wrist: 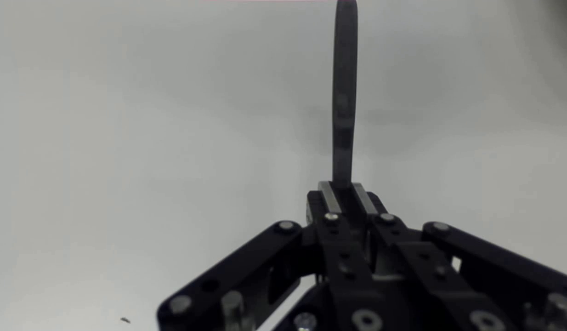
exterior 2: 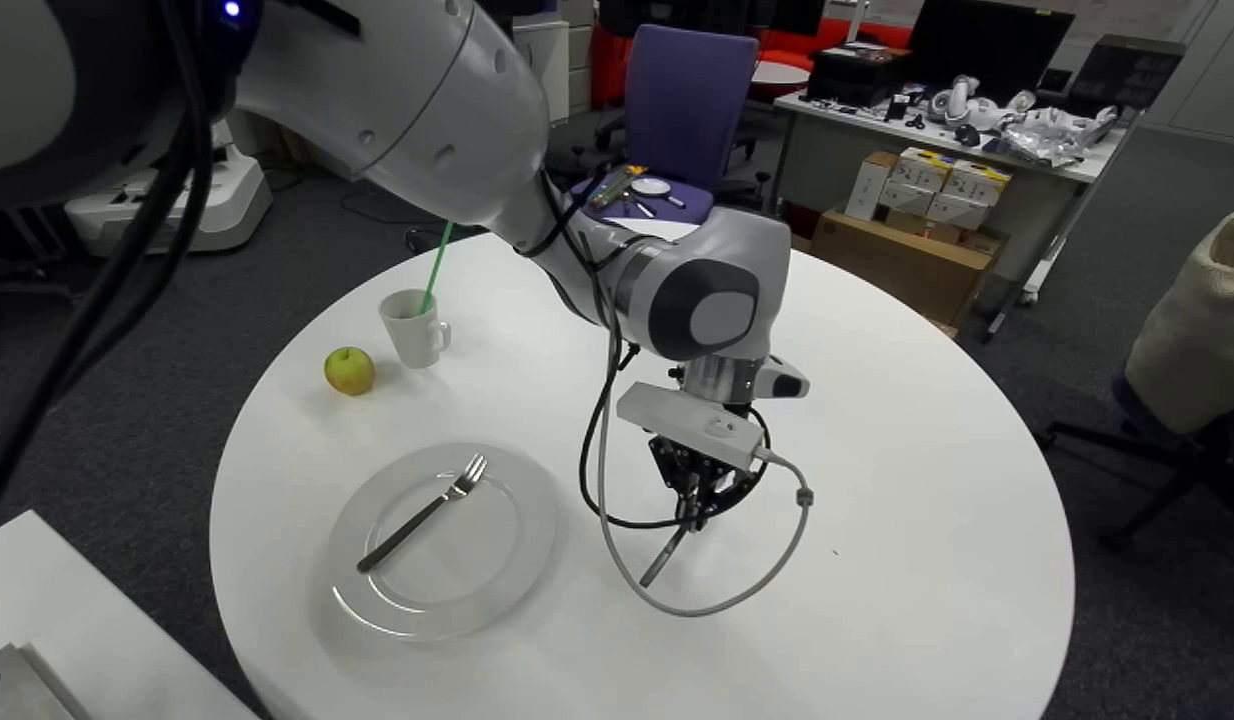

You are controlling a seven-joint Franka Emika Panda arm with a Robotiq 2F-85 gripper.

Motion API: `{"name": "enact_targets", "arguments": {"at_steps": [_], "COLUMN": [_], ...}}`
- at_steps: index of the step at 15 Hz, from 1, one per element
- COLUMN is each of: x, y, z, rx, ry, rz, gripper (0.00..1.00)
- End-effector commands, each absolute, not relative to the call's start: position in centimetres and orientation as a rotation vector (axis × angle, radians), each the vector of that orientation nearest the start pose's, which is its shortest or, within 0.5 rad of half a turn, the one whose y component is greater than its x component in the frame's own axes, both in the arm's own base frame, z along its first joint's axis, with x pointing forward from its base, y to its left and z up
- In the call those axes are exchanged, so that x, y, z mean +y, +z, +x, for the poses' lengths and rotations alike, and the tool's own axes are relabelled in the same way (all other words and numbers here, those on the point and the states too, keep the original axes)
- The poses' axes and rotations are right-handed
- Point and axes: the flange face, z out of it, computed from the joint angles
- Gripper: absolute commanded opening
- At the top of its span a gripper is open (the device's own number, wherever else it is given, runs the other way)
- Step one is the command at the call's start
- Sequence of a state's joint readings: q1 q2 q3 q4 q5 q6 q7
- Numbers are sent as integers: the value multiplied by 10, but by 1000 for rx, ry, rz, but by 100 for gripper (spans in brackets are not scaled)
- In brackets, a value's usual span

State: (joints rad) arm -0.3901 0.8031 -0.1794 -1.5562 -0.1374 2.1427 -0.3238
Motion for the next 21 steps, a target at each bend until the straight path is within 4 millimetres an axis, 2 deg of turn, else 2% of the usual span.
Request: {"name": "enact_targets", "arguments": {"at_steps": [1,6,8,9,10,15,19,21], "x": [-362,-361,-361,-360,-361,-359,-342,-334], "y": [155,134,131,131,132,149,197,217], "z": [579,577,576,575,574,568,547,535], "rx": [159,155,156,162,161,171,197,234], "ry": [437,424,430,445,445,388,265,223], "rz": [-3251,-3253,-3248,-3239,-3240,-3247,-3252,-3250], "gripper": [3,3,3,35,36,73,100,100]}}
